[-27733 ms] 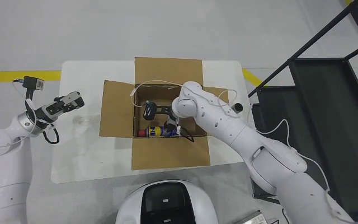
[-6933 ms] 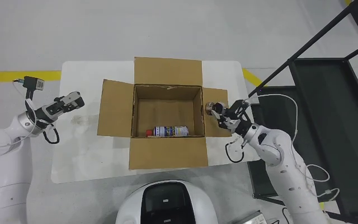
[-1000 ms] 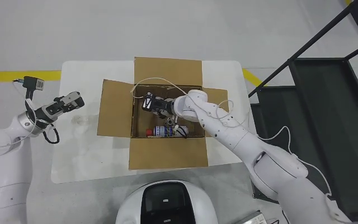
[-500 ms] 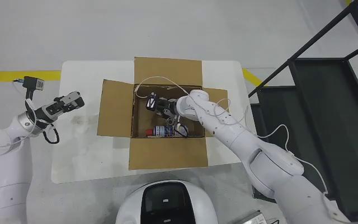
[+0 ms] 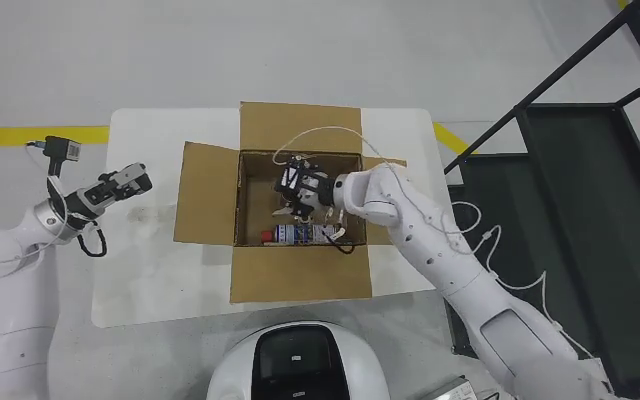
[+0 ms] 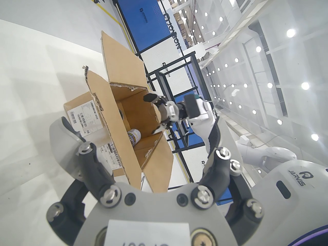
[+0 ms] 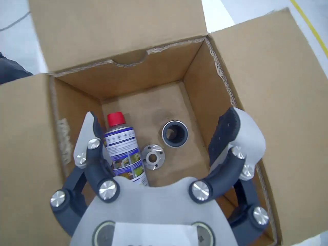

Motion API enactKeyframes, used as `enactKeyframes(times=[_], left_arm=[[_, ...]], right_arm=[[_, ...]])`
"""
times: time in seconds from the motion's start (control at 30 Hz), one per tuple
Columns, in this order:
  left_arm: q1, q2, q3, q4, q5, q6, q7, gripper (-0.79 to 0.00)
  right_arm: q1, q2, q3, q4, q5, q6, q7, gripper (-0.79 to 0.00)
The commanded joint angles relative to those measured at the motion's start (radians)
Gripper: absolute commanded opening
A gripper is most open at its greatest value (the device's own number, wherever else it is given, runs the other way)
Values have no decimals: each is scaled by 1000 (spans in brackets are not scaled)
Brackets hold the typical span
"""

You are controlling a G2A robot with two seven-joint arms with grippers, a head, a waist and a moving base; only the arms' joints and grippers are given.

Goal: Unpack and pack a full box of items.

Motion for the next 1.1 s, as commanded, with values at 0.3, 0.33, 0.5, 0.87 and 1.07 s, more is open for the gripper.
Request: enactKeyframes(times=[0.3,0.33,0.5,0.87,1.07], left_arm=[[-136,-8,158,158,103,-3,6,0],[-151,-11,176,175,97,-8,1,0],[-225,-27,262,239,-12,-7,-88,0],[-325,-52,395,216,-117,17,-167,0],[-377,-73,487,202,-129,28,-171,0]], right_arm=[[-295,96,371,-185,543,-59,337,0],[-305,102,397,-183,554,-44,359,0],[-321,111,436,-197,507,6,380,0],[-321,111,436,-197,507,6,380,0],[-355,119,458,-219,584,39,352,0]])
